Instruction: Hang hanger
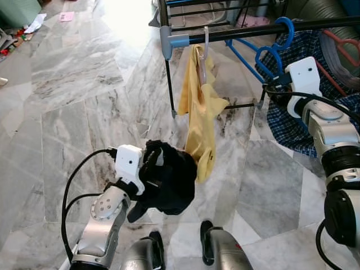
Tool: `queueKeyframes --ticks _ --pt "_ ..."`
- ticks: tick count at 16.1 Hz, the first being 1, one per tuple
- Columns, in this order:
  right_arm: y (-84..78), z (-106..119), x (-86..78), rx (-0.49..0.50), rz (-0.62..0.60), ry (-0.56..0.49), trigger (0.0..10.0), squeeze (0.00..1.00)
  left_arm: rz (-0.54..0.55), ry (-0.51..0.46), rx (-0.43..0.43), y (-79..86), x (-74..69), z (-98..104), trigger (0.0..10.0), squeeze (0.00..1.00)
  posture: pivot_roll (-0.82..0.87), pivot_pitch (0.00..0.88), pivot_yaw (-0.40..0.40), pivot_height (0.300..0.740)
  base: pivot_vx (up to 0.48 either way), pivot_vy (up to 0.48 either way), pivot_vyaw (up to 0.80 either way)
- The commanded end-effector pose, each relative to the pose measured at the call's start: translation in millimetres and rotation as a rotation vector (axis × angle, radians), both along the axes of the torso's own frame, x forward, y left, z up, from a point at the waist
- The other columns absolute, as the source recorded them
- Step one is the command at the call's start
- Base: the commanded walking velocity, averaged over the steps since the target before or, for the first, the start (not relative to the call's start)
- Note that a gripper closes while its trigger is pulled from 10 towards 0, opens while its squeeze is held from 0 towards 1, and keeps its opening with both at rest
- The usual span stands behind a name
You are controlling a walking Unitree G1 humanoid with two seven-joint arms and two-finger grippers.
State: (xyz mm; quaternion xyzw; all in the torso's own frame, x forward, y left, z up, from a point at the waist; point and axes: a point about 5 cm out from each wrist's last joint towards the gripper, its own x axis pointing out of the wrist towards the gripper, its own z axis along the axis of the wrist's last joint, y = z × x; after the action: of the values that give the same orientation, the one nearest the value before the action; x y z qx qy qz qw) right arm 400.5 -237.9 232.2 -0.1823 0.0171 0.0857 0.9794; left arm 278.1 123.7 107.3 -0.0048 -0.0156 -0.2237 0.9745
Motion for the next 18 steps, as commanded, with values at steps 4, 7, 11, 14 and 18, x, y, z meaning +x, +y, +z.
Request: queueKeyframes --ticks 4,7,11,14,18 --pt "0.1 2.9 0.0 0.031 0.011 0.006 10.0 1.0 0.007 0.007 0.03 4.5 -1.4 -1.7 10.0 0.0 -0.08 0.318 0.066 0.74 0.0 0.0 0.0" --pt "2.5 3.9 0.8 0.031 0.017 0.005 10.0 1.0 0.01 0.007 0.036 5.3 -0.9 -1.4 10.0 0.0 -0.07 0.317 0.065 0.74 0.0 0.0 0.0" --pt "-2.2 14.3 -0.2 0.045 0.042 0.005 10.0 0.35 0.017 0.01 0.046 7.9 -1.4 -2.0 10.0 0.0 -0.06 0.318 0.064 0.74 0.0 0.0 0.0" --pt "-4.7 14.9 -3.9 0.052 0.072 0.023 10.0 0.15 0.021 0.012 0.051 9.7 -2.2 -2.5 10.0 0.0 -0.06 0.316 0.064 0.74 0.0 0.0 0.0" --pt "-0.8 16.8 -8.0 0.066 0.11 0.038 10.0 0.0 0.015 0.013 0.056 8.9 -0.9 -2.3 10.0 0.0 -0.07 0.316 0.071 0.74 0.0 0.0 0.0"
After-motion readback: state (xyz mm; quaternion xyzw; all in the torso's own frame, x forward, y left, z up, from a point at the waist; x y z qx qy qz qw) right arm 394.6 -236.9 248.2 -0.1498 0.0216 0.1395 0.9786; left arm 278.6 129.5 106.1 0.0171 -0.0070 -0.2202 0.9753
